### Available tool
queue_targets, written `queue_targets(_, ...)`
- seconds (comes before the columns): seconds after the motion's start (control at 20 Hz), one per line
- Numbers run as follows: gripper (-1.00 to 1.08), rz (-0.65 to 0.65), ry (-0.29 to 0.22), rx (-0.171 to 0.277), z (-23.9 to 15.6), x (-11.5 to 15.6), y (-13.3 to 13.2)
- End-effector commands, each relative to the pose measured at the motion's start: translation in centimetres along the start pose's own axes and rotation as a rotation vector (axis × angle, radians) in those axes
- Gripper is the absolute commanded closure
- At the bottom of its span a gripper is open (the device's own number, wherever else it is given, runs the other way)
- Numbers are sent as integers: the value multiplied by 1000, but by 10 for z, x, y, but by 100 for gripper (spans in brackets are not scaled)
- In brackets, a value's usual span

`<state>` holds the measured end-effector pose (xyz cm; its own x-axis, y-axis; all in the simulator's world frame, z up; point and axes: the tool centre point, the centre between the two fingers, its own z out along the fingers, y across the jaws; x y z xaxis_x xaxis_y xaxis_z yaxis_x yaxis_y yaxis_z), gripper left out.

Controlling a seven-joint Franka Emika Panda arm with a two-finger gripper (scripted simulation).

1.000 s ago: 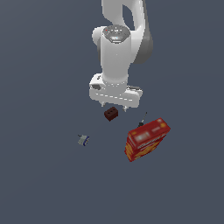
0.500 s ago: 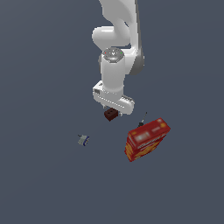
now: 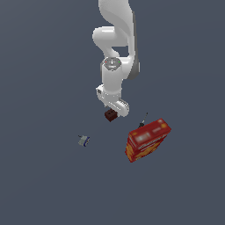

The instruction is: Pick up a designated object from a clutter of objects.

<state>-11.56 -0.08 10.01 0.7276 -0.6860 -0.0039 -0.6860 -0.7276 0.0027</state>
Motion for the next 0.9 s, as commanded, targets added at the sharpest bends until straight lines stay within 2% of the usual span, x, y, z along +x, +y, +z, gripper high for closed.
queue_targets(0.0, -92, 46, 2, 1, 8, -6, 7)
queue_targets(0.4, -92, 122, 4, 3, 22, -18, 20)
queue_targets(0.85, -92, 124, 3, 2, 28, -18, 20)
